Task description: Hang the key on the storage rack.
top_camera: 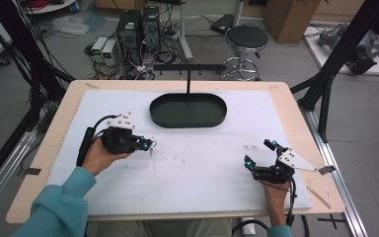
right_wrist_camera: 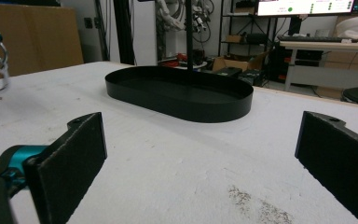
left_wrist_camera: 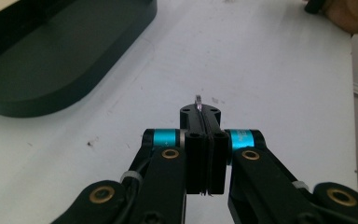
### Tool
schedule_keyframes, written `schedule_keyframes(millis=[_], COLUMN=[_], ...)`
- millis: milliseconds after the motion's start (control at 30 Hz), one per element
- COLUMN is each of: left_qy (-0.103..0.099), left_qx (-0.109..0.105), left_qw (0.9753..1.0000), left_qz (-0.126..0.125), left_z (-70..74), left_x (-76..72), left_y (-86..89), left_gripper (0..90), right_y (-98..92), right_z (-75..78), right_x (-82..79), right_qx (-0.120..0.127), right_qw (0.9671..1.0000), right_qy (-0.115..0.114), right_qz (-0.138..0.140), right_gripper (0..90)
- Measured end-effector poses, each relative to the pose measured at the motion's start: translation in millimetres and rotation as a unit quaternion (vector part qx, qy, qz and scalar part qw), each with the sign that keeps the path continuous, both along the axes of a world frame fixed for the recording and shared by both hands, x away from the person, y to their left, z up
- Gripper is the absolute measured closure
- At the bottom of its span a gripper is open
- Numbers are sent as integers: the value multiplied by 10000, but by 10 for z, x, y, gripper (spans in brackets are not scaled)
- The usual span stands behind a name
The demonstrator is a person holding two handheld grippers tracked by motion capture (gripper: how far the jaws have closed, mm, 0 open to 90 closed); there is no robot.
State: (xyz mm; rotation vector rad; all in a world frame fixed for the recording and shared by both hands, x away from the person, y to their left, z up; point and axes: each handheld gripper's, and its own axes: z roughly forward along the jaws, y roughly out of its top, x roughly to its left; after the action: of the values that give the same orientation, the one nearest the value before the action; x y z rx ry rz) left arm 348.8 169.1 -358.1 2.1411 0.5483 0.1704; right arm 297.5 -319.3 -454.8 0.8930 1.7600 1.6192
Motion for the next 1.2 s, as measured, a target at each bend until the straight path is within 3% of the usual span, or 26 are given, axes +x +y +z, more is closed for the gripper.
schedule_keyframes(millis=[267,667,967,1200], left_qy=[-162,-474,-561,-561], left_qx=[-65,-32,-5,142], left_qw=[9998,9989,9984,9981], left_qz=[-31,-37,100,208], left_z=[323,846,1064,1177], left_x=[217,670,1010,1240], left_y=[-21,-92,-102,-159], left_gripper=[887,888,887,888], right_y=[0,2,4,5], right_z=[-1,-1,-1,0], right_x=[-2,0,-4,-3], right_qx=[18,-1,8,-20], right_qw=[10000,10000,10000,10000], right_qy=[18,-17,-6,-29], right_qz=[3,4,6,-1], right_gripper=[13,13,12,13])
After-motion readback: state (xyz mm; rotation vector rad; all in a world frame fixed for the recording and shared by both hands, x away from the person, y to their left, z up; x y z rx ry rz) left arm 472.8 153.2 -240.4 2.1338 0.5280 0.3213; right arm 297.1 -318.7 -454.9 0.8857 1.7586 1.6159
